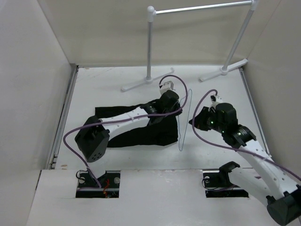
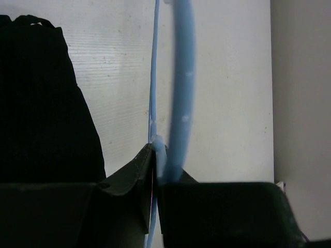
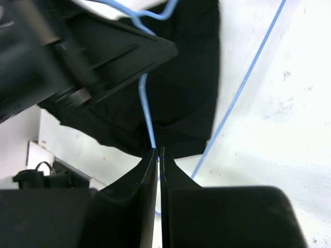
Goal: Place the trousers on the hanger
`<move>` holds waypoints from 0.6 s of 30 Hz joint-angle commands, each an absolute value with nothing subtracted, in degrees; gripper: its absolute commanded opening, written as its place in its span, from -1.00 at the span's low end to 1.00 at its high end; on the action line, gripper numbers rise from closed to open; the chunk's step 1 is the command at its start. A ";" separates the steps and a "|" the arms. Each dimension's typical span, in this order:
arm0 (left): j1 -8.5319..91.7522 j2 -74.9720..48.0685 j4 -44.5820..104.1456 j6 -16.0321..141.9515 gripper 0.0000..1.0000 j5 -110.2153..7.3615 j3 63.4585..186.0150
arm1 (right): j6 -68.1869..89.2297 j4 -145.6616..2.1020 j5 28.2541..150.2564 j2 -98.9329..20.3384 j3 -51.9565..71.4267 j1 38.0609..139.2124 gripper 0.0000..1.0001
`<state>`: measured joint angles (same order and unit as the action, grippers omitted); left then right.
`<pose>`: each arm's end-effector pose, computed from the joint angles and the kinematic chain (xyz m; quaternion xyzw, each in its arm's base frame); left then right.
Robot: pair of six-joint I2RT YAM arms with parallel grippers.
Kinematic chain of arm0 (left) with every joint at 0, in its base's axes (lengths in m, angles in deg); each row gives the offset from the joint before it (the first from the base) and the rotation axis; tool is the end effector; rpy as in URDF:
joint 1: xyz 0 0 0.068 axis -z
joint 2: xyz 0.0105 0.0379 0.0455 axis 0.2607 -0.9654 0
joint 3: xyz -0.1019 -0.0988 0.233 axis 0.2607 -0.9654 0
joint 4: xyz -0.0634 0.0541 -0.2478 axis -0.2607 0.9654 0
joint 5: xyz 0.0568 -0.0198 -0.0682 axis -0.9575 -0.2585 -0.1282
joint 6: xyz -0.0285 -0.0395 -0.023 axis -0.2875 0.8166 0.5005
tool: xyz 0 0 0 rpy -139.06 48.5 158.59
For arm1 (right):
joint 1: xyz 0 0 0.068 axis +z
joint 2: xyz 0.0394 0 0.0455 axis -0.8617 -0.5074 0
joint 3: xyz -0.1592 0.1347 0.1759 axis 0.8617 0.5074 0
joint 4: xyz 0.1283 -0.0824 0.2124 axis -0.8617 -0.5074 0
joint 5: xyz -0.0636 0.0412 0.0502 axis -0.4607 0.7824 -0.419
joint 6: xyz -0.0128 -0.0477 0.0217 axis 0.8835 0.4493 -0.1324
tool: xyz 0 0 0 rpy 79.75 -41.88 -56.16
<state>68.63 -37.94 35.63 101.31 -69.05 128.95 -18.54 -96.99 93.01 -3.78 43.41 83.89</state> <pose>0.2489 -0.3271 0.2810 -0.0158 0.8519 -0.3642 0.3761 0.1595 0.0800 0.2930 0.0362 0.8599 0.3261 0.3911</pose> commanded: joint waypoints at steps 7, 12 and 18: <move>71.40 -33.84 22.57 105.34 -1.00 -78.23 119.81 | -24.94 -73.05 94.63 -22.27 48.54 82.58 -0.70; 70.00 -35.69 20.37 105.52 -1.00 -79.37 116.73 | -28.63 -62.67 93.92 -29.66 50.39 82.67 -0.28; 69.29 -37.18 19.32 106.22 -1.00 -79.73 115.59 | -29.16 -58.71 90.14 -38.19 49.16 82.67 -0.06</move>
